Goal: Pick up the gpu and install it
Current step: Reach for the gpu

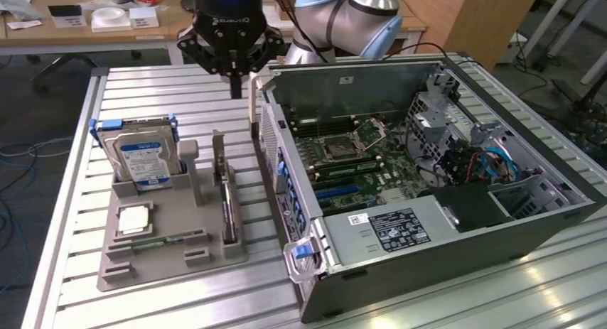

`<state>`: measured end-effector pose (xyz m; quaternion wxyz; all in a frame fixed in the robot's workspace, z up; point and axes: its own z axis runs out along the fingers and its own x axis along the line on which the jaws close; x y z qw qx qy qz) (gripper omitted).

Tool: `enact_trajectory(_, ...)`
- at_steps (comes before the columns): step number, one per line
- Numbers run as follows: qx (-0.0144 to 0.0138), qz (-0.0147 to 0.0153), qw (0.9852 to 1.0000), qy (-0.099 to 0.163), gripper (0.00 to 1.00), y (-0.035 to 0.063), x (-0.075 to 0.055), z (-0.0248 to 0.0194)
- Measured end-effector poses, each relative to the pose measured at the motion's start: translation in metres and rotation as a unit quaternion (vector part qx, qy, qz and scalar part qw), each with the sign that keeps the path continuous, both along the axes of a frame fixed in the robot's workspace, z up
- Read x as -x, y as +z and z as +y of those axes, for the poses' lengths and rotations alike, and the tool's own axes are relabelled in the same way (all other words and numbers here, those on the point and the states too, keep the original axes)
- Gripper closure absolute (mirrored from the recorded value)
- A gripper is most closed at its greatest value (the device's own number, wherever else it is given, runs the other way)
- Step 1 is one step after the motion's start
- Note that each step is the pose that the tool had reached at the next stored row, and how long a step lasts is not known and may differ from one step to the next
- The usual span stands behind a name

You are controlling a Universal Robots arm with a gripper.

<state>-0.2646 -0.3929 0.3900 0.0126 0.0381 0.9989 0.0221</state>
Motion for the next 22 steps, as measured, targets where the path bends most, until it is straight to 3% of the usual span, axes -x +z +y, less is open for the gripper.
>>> enact_trajectory(13, 0.0000, 0.0000, 1.0000, 0.000, 0.89, -0.0014, 0.018, 0.0001)
enact_trajectory(22, 0.0000, 0.0000, 1.0000, 0.000, 0.89, -0.0014, 0.025, -0.0109)
